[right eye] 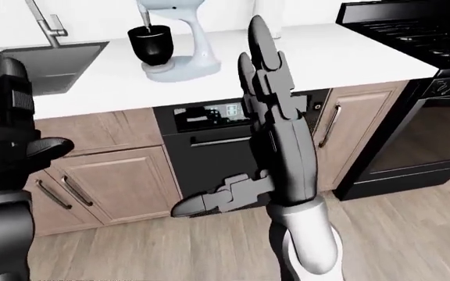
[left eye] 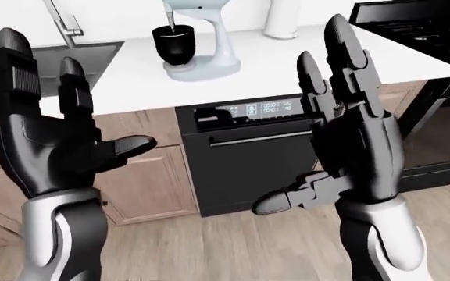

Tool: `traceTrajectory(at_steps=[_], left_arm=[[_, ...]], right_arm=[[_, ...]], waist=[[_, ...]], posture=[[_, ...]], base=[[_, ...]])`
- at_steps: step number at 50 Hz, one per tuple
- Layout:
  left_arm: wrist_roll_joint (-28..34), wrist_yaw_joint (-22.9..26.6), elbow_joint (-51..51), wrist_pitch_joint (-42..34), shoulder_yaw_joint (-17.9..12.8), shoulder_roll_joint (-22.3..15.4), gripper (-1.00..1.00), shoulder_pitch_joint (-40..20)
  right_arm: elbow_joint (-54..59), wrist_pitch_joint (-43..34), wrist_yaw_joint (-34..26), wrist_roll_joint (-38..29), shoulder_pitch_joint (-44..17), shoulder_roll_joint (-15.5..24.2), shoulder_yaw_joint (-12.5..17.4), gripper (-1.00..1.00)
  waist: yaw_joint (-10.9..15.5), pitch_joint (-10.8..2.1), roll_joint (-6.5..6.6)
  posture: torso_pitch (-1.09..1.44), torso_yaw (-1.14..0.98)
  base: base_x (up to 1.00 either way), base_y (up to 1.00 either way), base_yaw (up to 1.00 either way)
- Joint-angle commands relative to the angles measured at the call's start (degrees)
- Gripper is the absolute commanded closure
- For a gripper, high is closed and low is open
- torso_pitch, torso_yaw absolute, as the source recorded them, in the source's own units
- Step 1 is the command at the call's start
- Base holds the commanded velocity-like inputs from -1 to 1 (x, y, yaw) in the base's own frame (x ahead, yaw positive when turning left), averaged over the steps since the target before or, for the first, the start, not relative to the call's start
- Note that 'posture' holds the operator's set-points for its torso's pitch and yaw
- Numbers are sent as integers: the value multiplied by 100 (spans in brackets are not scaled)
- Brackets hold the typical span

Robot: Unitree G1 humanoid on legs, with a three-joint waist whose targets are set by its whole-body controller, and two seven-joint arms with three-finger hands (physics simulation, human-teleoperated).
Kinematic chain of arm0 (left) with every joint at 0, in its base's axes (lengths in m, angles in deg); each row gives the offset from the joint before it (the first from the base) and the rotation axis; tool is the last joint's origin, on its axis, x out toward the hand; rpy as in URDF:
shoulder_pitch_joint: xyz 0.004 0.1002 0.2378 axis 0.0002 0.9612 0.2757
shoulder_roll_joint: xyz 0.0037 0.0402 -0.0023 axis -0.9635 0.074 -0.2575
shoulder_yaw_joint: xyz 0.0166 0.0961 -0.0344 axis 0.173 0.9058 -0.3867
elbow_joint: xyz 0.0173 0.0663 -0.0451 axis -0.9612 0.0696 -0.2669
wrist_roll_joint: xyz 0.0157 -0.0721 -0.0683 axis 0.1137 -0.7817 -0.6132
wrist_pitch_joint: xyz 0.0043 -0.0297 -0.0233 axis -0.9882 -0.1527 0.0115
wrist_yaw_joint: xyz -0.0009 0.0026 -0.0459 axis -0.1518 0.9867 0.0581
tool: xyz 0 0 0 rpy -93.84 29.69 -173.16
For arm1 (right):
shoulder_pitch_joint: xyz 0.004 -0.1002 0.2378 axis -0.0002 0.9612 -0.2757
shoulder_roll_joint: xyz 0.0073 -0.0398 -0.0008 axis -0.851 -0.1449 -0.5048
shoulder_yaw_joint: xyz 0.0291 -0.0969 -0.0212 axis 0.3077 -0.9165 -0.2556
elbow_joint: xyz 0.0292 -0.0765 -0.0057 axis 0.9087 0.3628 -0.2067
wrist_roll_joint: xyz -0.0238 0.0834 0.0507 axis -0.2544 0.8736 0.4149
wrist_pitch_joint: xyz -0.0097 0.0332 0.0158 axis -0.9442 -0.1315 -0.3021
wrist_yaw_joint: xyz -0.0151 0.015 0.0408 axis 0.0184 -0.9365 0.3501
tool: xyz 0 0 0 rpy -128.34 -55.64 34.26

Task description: Open the stand mixer head.

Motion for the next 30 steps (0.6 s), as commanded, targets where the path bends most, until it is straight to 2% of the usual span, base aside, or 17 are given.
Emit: traceTrajectory(at_steps=[1,5,6,8,10,11,12,13,18,19,20,22,23,26,28,29,30], left_arm=[[4,35,206,95,9,-44,-100,-161],[-11,38,214,92,-12,-53,-100,-155],[-12,41,196,100,-21,-54,-100,-154],[-17,42,199,104,-26,-58,-100,-147],[-24,35,210,97,-25,-61,-100,-146],[-30,27,215,89,-27,-67,-100,-156],[-27,31,208,96,-27,-68,-100,-158],[-24,29,201,97,-27,-68,-100,-159],[-35,21,220,87,-28,-69,-100,-154],[-33,23,221,88,-30,-72,-100,-154],[-35,22,221,88,-33,-73,-100,-154],[-37,19,231,87,-34,-73,-100,-144],[-32,22,235,87,-31,-71,-100,-136],[-40,23,229,82,-37,-73,-100,-148],[-41,20,214,88,-42,-77,-100,-157],[-45,20,224,88,-46,-77,-100,-142],[-44,23,224,88,-44,-76,-100,-136]], right_arm=[[-255,146,-16,50,-156,30,53,-100],[-124,124,12,-204,-164,41,-7,-100],[-133,100,-2,-206,-171,33,-4,-100],[-141,91,0,-192,-183,9,28,-100],[-175,73,4,-138,-198,1,56,-100],[-233,109,-12,-2,-190,-35,87,-100],[-226,119,14,-58,-196,8,67,-100],[-218,135,23,-59,-194,11,66,-100],[-150,104,29,-218,-196,16,20,-100],[-170,101,14,-183,-199,9,41,-100],[-222,105,-10,-70,-192,-17,72,-100],[-219,160,12,-74,-180,18,68,-100],[-195,127,69,-147,-195,24,58,-100],[-150,104,77,-202,-202,34,54,-100],[-217,125,50,-9,-203,-8,104,-100],[-229,165,53,70,-193,-16,129,-100],[-209,149,101,13,-205,19,128,-100]], waist=[[-23,119,88],[-5,-248,57],[24,-270,-4],[-7,-254,-329],[6,-293,-191],[-25,-488,-231],[-31,-31,-192],[-79,94,-211],[-139,-285,-185],[-133,-253,-86],[-106,-361,126],[-60,109,-11],[-69,111,30],[-66,-238,53],[-20,-253,-35],[22,-412,-112],[73,-75,-373]], posture=[[0,0],[0,0],[0,0],[0,0],[0,0],[0,0],[0,0],[0,0],[0,0],[0,0],[0,0],[0,0],[0,0],[0,0],[0,0],[0,0],[0,0]], base=[[100,0,0],[29,0,0],[0,0,0],[0,0,0],[0,0,0],[78,0,0],[100,0,0],[100,0,0],[25,0,0],[0,0,0],[42,0,0],[100,0,0],[100,0,0],[6,0,0],[0,0,0],[62,0,0],[100,0,0]])
